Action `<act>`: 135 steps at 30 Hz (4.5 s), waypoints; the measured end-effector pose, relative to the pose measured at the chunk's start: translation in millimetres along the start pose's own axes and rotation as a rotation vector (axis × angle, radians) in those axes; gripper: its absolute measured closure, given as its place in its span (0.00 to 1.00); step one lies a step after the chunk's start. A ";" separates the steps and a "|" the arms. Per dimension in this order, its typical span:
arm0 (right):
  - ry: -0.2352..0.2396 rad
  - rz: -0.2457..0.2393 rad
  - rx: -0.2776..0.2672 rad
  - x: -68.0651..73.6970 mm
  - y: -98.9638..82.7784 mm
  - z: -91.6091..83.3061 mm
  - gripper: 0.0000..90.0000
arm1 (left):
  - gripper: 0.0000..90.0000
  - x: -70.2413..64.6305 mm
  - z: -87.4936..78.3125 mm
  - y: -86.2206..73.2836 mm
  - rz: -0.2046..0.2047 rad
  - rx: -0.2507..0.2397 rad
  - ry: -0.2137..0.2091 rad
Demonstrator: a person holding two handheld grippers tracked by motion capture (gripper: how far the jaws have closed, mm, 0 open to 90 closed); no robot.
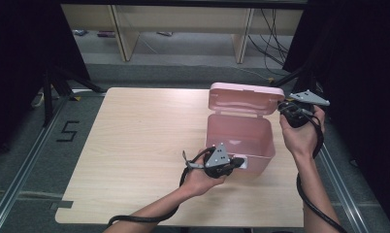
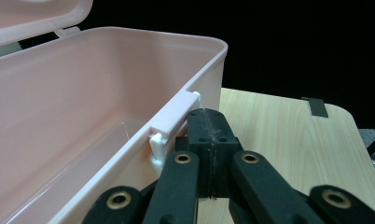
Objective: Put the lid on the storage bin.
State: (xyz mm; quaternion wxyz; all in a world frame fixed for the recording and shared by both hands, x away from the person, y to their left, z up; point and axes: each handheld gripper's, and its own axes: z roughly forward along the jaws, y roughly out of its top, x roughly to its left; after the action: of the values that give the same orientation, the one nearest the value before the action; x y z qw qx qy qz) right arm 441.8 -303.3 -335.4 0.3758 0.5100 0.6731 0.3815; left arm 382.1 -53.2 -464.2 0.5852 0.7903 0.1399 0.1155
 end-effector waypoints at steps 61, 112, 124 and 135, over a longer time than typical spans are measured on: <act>-0.024 -0.035 -0.050 12.3 -29.8 -19.1 0.98 | 0.99 -1.4 -0.6 0.0 0.003 0.005 0.007; -0.017 0.010 -0.048 18.0 -41.7 -26.6 0.97 | 1.00 35.2 -44.0 41.3 -0.104 -0.099 0.129; -0.010 -0.009 -0.058 17.2 -46.8 -26.9 0.96 | 1.00 50.7 -56.5 52.0 -0.116 -0.133 0.172; -0.008 0.016 -0.043 18.9 -53.8 -30.4 0.95 | 1.00 54.0 -59.6 53.4 -0.117 -0.151 0.187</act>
State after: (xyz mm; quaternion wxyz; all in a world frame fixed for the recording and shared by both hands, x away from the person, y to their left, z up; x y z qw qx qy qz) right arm 389.4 -299.1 -372.9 0.3862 0.5088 0.6591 0.3969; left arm 416.4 4.5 -394.9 0.6333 0.7202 0.2305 0.1647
